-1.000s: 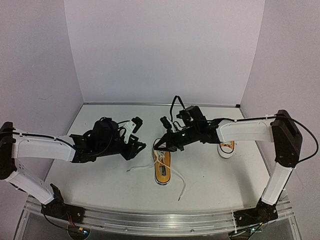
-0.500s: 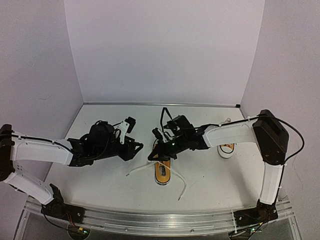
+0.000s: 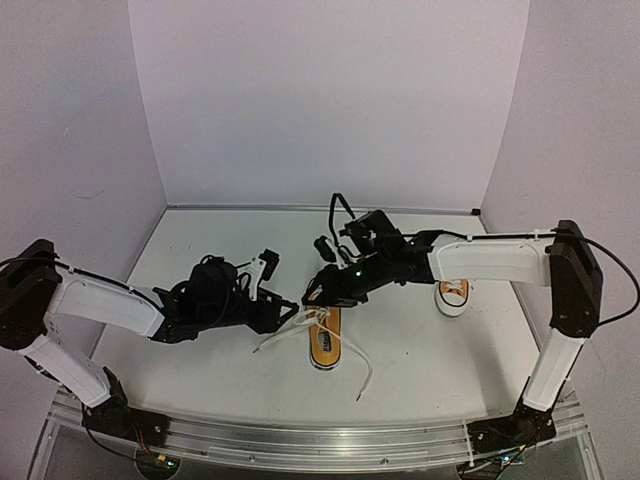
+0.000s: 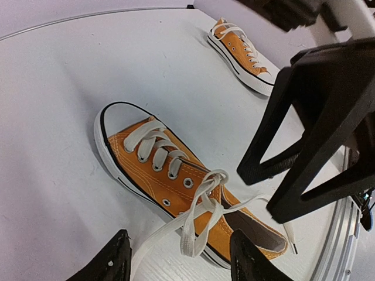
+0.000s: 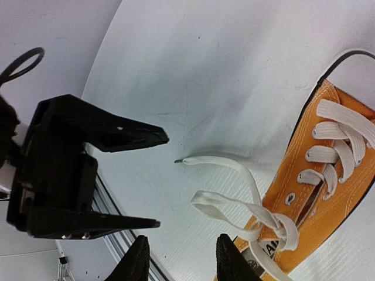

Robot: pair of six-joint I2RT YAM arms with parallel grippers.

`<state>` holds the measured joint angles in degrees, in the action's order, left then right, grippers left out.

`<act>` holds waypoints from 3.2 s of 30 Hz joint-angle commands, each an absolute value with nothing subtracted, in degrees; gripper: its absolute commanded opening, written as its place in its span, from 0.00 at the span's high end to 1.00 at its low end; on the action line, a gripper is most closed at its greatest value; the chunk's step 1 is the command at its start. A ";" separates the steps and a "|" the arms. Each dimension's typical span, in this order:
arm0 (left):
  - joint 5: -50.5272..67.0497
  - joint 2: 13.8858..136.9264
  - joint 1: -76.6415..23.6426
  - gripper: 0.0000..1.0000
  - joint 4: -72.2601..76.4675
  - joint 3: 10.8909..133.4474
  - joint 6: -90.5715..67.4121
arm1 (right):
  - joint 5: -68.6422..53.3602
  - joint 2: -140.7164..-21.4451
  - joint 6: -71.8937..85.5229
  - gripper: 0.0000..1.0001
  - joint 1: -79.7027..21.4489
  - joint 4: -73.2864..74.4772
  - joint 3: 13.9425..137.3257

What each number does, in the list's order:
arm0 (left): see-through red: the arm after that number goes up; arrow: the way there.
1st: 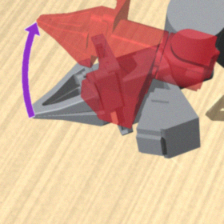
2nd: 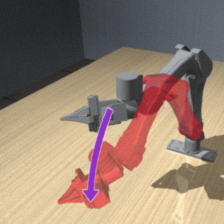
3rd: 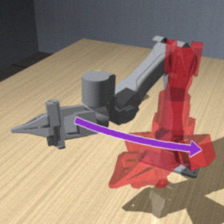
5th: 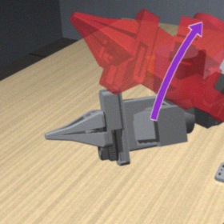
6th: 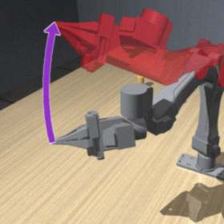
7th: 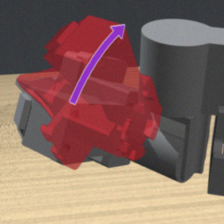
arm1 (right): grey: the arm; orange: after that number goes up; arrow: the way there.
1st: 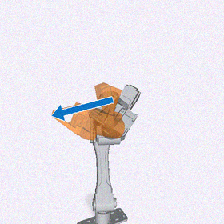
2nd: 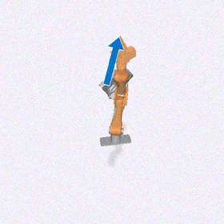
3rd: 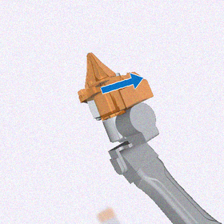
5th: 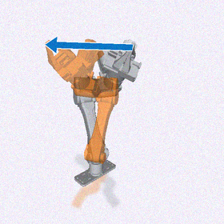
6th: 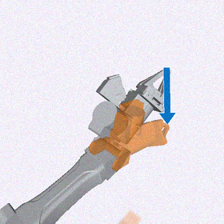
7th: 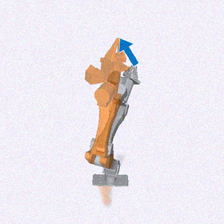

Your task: Tie the shoes

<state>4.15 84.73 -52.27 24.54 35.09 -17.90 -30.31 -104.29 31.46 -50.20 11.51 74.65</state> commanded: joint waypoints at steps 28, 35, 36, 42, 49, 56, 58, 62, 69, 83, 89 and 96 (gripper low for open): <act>12.53 95.15 -52.07 0.86 34.32 37.51 -23.65 | -20.13 -114.30 16.63 0.79 -48.24 31.68 90.13; 12.64 95.41 -52.03 0.87 34.09 37.79 -23.32 | -21.15 -115.99 15.40 0.80 -48.22 33.20 91.06; 12.69 95.57 -52.03 0.87 34.03 37.85 -23.25 | -21.35 -116.00 15.27 0.80 -48.24 33.29 91.08; 12.23 96.35 -52.03 0.87 32.86 38.58 -23.20 | -22.06 -115.51 14.68 0.81 -48.25 33.55 90.70; 11.19 96.31 -51.96 0.91 31.27 38.95 -22.86 | -21.87 -114.33 14.40 1.00 -48.21 33.75 90.27; 9.80 96.14 -51.89 1.00 29.74 39.16 -22.76 | -19.06 -109.34 15.95 1.00 -48.25 31.06 86.31; 9.35 96.12 -51.86 1.00 29.24 39.17 -22.68 | -18.41 -107.57 16.85 1.00 -48.19 29.24 84.35; 9.17 96.53 -51.84 1.00 28.49 39.80 -22.59 | -18.50 -105.28 18.42 1.00 -47.92 26.01 80.70; 7.35 96.23 -51.71 1.00 24.84 41.09 -21.84 | -18.93 -102.70 20.93 1.00 -47.83 20.74 75.25; 4.05 84.98 -51.75 0.69 14.59 40.84 -4.18 | -20.52 -100.30 23.85 1.00 -47.67 12.45 70.21; 4.52 80.46 -51.83 0.68 12.57 40.01 3.94 | -22.32 -101.04 23.83 1.00 -47.71 10.31 69.71; 3.75 78.72 -51.74 0.68 10.94 40.25 3.31 | -23.53 -102.13 17.50 0.93 -47.70 24.83 76.23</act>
